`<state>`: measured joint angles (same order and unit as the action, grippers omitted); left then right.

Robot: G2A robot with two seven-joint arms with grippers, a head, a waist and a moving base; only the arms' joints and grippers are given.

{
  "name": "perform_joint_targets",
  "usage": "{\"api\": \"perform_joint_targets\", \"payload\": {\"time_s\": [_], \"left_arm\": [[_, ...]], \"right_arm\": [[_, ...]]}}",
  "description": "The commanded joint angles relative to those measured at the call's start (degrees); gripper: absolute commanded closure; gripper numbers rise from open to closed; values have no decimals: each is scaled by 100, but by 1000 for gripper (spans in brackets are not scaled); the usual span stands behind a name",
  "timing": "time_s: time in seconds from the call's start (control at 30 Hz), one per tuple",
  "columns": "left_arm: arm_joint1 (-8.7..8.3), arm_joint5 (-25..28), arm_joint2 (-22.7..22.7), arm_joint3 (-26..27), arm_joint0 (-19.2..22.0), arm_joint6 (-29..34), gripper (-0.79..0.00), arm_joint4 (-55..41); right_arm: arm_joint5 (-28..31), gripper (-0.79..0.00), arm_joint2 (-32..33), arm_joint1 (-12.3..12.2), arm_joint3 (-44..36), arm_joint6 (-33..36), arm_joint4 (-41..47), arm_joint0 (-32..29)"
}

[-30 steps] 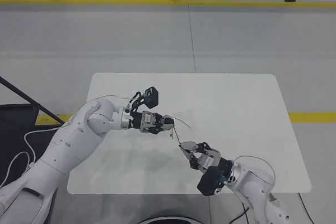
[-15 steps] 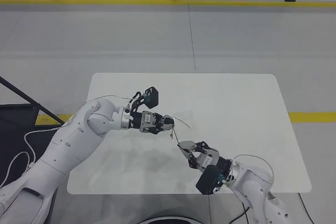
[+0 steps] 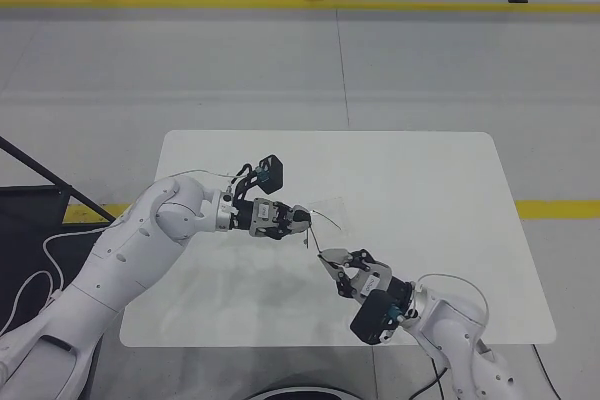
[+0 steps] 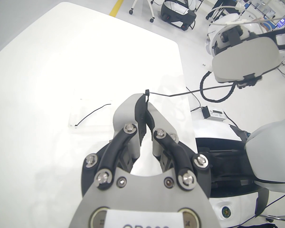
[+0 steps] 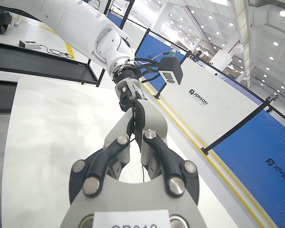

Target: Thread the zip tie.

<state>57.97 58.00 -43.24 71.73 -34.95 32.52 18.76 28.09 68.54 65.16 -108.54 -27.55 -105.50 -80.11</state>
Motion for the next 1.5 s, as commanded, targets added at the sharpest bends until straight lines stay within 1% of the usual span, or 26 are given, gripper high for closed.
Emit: {"api": "perform_joint_targets", "payload": {"time_s": [0.0, 0.67, 1.07, 1.47], "left_arm": [[0, 0, 0, 0, 0, 0, 0, 0], [0, 0, 0, 0, 0, 0, 0, 0], [0, 0, 0, 0, 0, 0, 0, 0], [0, 0, 0, 0, 0, 0, 0, 0]], "right_arm": [[-12, 0, -5, -4, -1, 2, 1, -1], [0, 0, -83, -32, 19, 88, 76, 62], [-137, 0, -122, -36, 28, 188, 140, 78], [-403, 0, -107, -32, 27, 241, 273, 35]]}}
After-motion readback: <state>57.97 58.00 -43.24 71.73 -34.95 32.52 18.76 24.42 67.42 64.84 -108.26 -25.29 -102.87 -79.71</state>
